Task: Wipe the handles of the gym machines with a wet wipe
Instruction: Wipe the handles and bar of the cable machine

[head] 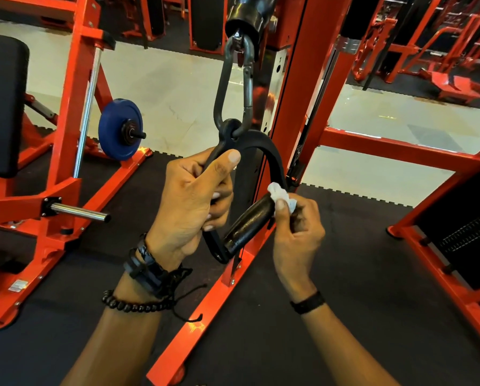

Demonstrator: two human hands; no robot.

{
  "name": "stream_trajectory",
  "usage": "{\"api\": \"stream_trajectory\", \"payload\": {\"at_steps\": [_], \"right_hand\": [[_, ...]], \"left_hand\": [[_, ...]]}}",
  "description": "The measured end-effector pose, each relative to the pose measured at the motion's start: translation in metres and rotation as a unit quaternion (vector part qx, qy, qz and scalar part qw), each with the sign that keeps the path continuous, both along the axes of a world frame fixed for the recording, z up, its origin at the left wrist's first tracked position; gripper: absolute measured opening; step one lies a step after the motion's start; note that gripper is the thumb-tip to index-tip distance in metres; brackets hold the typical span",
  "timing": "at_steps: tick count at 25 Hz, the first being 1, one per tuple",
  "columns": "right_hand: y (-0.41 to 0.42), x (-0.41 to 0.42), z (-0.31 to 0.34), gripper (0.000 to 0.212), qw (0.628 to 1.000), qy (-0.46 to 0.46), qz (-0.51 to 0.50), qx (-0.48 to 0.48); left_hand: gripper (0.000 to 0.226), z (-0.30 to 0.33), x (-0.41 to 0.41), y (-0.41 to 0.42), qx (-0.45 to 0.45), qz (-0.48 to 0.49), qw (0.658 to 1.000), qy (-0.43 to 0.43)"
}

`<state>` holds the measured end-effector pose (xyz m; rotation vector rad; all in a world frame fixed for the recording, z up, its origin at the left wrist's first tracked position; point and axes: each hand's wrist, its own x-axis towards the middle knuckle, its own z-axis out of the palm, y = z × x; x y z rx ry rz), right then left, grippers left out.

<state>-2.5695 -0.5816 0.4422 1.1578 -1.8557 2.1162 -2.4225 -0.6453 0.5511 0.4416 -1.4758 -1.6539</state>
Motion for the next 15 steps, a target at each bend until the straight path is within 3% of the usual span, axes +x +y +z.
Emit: {"api": "stream_trajectory", "payload": {"at_steps": [4, 10, 15], "right_hand": [[0.025, 0.034, -0.018, 0.008, 0.999, 0.017, 0.048, -0.012], [0.004, 0.028, 0.010, 0.002, 0.995, 0.097, 0.026, 0.001], [0.010, 0.022, 0.015, 0.006, 0.997, 0.072, 0.017, -0.018]], "left_hand": [[0.039, -0.001, 0.002, -0.003, 0.009, 0.000, 1.000, -0.002], [0.041, -0.002, -0.002, -0.002, -0.003, 0.000, 1.000, -0.016], [0.042, 0.000, 0.000, -0.002, 0.005, 0.000, 1.000, -0.010]]}}
